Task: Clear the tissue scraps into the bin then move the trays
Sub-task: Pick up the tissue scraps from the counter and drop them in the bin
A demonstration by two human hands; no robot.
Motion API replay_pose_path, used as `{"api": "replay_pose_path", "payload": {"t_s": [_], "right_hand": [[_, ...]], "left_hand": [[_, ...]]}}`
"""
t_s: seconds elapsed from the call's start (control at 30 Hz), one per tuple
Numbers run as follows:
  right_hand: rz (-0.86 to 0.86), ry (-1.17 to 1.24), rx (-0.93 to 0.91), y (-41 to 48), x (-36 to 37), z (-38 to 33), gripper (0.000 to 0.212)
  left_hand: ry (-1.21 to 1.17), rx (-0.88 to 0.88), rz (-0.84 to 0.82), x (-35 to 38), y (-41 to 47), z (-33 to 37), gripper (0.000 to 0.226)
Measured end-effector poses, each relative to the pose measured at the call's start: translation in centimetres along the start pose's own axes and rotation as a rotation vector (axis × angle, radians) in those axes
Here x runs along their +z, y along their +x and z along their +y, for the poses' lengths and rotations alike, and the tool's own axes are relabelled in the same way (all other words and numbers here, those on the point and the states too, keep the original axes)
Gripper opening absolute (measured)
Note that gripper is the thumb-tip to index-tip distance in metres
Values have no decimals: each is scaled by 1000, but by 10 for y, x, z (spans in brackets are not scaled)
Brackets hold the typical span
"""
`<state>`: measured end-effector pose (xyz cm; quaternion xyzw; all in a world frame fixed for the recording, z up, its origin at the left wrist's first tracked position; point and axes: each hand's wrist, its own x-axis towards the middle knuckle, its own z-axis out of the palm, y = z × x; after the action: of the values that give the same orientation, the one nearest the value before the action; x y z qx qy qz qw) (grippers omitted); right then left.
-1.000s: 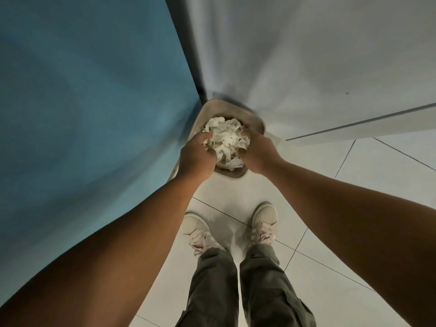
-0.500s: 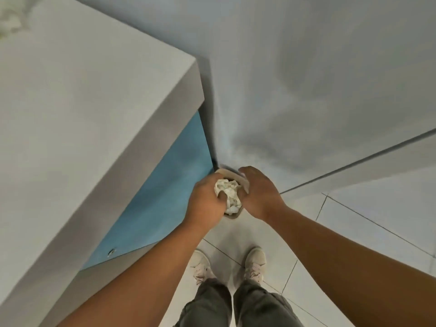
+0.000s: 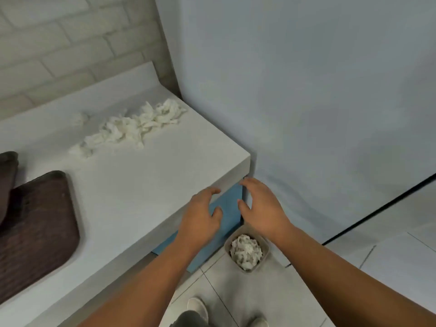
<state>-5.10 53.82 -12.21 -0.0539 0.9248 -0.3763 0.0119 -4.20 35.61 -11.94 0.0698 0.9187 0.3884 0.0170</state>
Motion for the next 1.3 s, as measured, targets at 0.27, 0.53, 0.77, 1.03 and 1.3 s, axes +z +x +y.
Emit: {"api": "replay_pose_path", "payload": {"t_s": [0.27, 0.53, 0.77, 1.03, 1.3], "right_hand": [[-61, -14, -203, 59, 18, -83, 44], [-126, -33, -304, 146, 74, -162, 42], [-151, -76, -306, 211, 139, -217, 37], [-146, -84, -288, 256, 192, -251, 35], [-169, -47, -344, 314, 240, -297, 33]], "left_hand": [[0, -92, 245, -100, 16, -31, 39], [78, -177, 347, -198, 63, -116, 38], [231, -328, 357, -271, 127, -216, 49], [538, -343, 112, -300, 183, -291, 33], [311, -421, 34, -331, 187, -318, 26]]}}
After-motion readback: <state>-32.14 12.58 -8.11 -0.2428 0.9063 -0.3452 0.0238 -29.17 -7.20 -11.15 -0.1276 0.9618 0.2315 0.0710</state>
